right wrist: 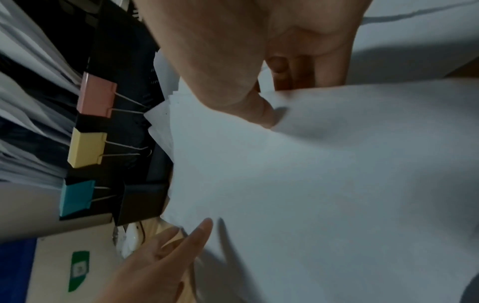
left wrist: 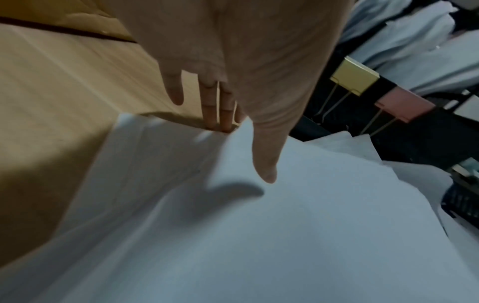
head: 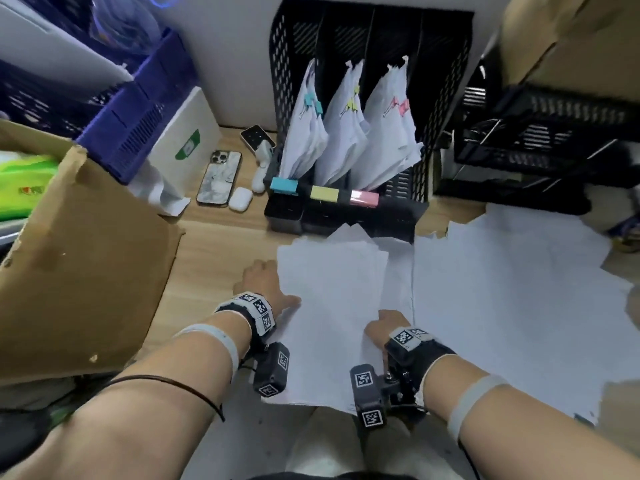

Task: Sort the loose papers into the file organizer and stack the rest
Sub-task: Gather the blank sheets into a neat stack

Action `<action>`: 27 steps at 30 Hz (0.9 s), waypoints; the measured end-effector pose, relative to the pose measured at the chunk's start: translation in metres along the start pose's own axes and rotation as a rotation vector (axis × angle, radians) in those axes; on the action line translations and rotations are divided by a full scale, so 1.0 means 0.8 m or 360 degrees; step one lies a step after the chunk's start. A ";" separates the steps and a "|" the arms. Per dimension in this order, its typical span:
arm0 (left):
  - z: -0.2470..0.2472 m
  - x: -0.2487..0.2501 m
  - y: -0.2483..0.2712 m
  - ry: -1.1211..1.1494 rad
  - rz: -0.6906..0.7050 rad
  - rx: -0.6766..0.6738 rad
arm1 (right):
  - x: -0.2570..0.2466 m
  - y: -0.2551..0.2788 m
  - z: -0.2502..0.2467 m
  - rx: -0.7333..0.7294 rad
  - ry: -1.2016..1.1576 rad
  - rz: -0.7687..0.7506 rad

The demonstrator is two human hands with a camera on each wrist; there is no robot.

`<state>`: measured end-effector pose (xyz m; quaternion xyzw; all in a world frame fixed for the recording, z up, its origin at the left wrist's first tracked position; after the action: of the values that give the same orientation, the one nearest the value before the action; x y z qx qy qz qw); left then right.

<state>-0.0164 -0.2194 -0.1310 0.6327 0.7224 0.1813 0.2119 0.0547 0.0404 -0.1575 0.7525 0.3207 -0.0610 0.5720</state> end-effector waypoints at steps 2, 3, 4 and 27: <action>-0.002 0.011 -0.007 -0.0003 0.0005 -0.0034 | 0.003 -0.004 0.000 0.0008 -0.0027 -0.0012; -0.002 0.010 -0.011 0.0070 -0.0023 -0.0062 | 0.005 -0.005 0.001 -0.0016 -0.0043 -0.0007; -0.003 0.008 -0.011 0.0190 -0.0059 -0.0089 | 0.005 -0.005 0.003 -0.0044 -0.0062 0.0006; -0.017 -0.111 0.043 0.1183 -0.0159 -0.0020 | -0.060 0.005 0.034 0.0196 -0.0131 0.0080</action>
<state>0.0151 -0.3030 -0.0941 0.4863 0.7788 0.3926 -0.0523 0.0266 -0.0046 -0.1412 0.7909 0.2735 -0.0972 0.5387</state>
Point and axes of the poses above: each hand's wrist, its own y-axis away from the middle knuckle, its own z-axis out of the palm, x = y × z, the point moved 7 cm from there along -y, towards the middle knuckle, and after that the axes turned 15 degrees about -y, right-handed, at the moved point
